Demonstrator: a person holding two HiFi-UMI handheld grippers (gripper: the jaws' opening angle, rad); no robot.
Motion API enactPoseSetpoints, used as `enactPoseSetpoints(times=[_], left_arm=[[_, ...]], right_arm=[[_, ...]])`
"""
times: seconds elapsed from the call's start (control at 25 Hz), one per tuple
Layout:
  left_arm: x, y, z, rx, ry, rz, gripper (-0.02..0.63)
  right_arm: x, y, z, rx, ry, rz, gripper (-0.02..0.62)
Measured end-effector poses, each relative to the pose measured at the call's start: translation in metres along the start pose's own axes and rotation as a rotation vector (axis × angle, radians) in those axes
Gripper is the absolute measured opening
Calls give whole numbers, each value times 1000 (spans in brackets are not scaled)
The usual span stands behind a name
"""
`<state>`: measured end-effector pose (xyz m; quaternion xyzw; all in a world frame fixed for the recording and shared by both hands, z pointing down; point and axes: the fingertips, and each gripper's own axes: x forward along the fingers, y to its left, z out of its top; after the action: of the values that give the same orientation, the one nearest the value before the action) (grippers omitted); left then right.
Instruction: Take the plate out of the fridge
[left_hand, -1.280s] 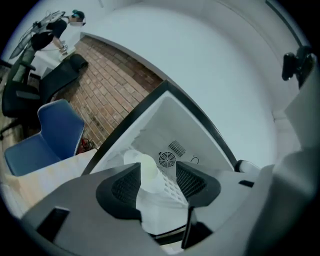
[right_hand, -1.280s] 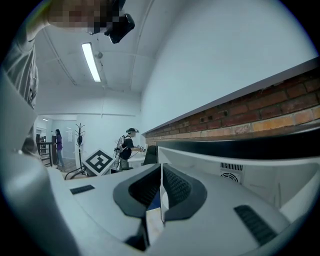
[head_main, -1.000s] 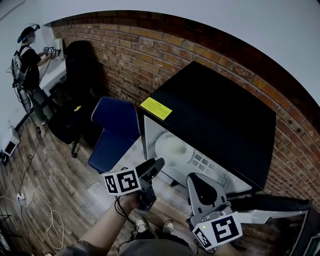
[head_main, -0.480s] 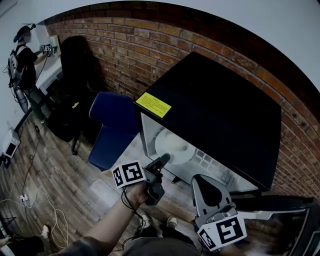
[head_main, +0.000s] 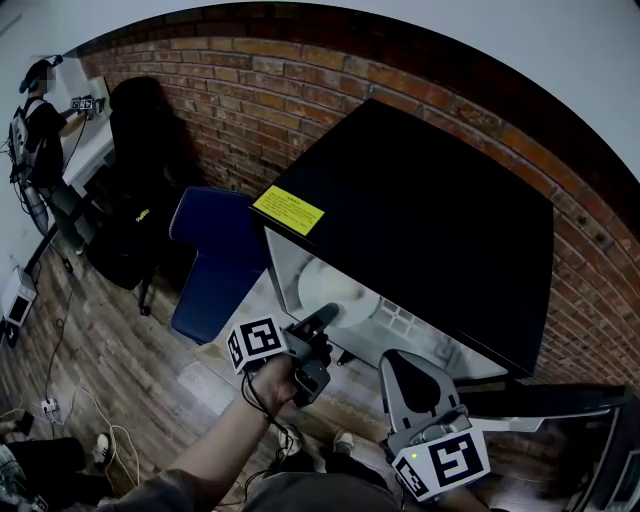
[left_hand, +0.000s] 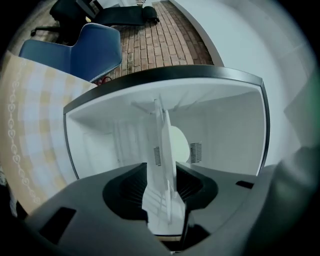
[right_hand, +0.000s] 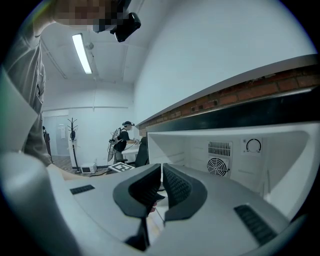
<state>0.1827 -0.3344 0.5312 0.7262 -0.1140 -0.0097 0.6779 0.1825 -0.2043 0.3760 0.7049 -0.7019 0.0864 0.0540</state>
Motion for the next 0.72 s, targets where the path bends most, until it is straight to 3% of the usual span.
enactPoseSetpoints(times=[0.28,0.4,0.72], left_arm=[[3,-11,0,-14,-16,-18,52],[3,-9,1,-58,-32,-18,44],[-2,-17,1,-60,-48,-31,41]], right_arm=[[-8,-2,-4,8,1,-4,32],[-10,-1,-6,8,0,-1,32],[-18,3,0,1,-24,9,32]])
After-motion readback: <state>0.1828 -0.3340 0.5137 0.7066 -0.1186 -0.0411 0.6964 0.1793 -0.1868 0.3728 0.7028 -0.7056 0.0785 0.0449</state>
